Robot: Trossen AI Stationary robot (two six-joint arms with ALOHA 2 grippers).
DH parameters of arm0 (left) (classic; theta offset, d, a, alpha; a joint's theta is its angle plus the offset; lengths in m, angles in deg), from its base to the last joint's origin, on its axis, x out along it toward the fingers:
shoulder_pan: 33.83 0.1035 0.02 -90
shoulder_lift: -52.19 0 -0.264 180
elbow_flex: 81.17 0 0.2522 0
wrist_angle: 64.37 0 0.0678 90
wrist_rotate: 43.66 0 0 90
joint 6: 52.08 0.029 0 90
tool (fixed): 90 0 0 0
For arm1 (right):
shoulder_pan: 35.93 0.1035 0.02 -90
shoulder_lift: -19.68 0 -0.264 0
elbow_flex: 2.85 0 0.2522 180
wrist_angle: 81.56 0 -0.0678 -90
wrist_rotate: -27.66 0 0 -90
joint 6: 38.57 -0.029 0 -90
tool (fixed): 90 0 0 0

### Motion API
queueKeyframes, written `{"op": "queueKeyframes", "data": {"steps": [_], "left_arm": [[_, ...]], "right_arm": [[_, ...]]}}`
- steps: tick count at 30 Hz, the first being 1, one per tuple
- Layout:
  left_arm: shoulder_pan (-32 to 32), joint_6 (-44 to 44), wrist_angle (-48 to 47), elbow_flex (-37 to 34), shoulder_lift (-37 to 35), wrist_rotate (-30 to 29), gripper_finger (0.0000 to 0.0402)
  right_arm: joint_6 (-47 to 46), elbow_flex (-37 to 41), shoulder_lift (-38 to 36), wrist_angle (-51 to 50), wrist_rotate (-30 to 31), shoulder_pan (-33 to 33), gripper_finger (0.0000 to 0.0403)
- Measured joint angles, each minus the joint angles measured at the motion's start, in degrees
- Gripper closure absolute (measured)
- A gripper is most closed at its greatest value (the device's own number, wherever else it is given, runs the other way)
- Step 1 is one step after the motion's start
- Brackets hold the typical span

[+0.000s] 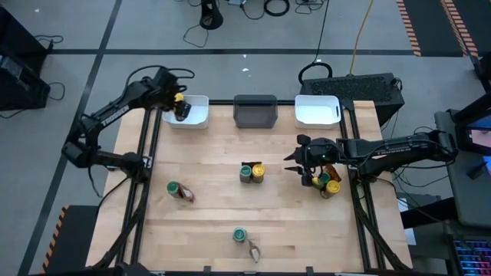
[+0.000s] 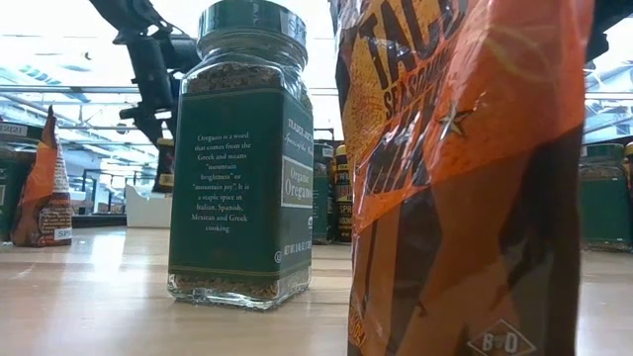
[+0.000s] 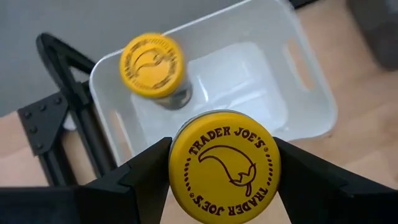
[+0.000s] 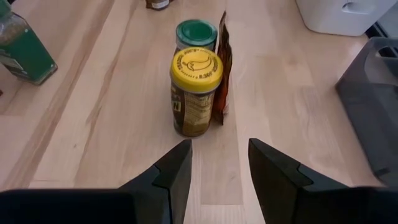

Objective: Sort spices by type
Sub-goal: Put the bottom yellow seasoning bottle into the left white bin

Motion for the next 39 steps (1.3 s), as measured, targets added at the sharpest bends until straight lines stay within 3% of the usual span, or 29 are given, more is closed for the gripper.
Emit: {"op": "queueKeyframes", "data": {"steps": [11, 34, 39], "left_arm": [[2.9, 2.4, 5.8, -2.7, 0.0, 1.7, 0.0149], [3.3, 0.3, 6.0, -2.7, 0.6, 1.8, 0.0149], [3.3, 0.2, 9.5, -6.7, 0.7, 1.9, 0.0149]], "right_arm": [[-1.6, 0.0, 0.0, 0.0, 0.0, 0.0, 0.0261], [-1.4, 0.0, 0.0, 0.0, 0.0, 0.0, 0.0261], [-1.4, 0.0, 0.0, 0.0, 0.0, 0.0, 0.0261]]}}
